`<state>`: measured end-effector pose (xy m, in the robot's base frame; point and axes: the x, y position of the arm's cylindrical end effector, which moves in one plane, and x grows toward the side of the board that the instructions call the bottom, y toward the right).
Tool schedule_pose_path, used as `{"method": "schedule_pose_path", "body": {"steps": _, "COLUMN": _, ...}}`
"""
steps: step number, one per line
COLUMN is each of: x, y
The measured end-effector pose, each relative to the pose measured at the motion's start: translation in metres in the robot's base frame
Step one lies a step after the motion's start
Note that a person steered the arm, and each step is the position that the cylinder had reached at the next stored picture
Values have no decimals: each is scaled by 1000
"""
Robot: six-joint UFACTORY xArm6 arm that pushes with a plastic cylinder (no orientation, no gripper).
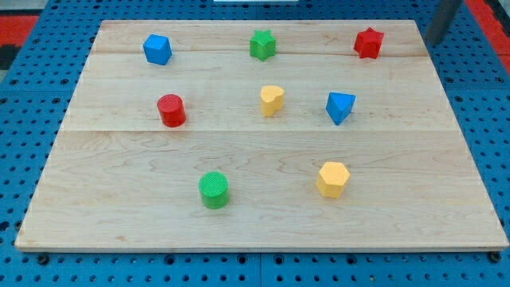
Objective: Move the red star below the green star
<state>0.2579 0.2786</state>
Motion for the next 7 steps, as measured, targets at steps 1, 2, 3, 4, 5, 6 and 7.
{"method": "schedule_pose_path", "body": {"steps": 1, "x": 0, "y": -25}}
{"method": "schedule_pose_path", "body": {"steps": 2, "x": -11, "y": -36}}
{"method": "schedule_pose_path", "body": {"steps": 3, "x": -2, "y": -130}}
{"method": "schedule_pose_path", "body": {"steps": 4, "x": 1, "y": -232}}
{"method": "schedule_pose_path", "body": {"steps": 5, "x": 26, "y": -237}}
{"method": "schedule_pose_path", "body": {"steps": 6, "x": 48, "y": -248}}
{"method": "schedule_pose_path", "body": {"steps": 7, "x": 85, "y": -274}}
